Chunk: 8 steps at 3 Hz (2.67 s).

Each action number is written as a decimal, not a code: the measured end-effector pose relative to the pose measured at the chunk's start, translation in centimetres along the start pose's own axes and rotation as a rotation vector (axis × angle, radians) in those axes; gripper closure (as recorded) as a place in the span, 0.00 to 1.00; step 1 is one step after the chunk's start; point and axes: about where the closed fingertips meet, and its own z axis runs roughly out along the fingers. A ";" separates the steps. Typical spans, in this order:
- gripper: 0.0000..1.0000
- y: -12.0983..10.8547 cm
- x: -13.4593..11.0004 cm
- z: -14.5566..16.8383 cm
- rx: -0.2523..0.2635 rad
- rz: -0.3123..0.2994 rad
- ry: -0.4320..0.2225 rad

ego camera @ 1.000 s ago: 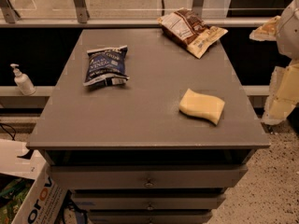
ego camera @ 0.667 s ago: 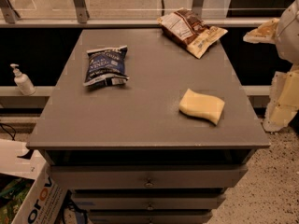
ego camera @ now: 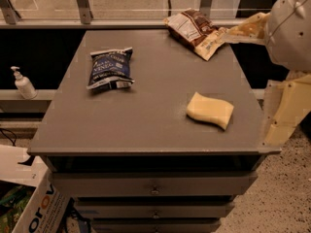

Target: Pick blue chip bag

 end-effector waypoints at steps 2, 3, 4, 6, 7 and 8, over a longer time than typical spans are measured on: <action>0.00 1.9 -6.8 0.1 -0.045 -0.058 -0.082; 0.00 2.3 -10.4 0.8 -0.062 -0.064 -0.112; 0.00 2.3 -10.4 0.8 -0.062 -0.064 -0.112; 0.00 1.8 -11.0 2.1 -0.048 -0.073 -0.122; 0.00 0.7 -11.3 4.6 -0.050 -0.070 -0.138; 0.00 -0.7 -11.0 7.1 -0.049 -0.056 -0.163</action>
Offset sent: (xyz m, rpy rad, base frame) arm -0.0364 0.0917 -0.0008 0.0869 0.1052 0.1144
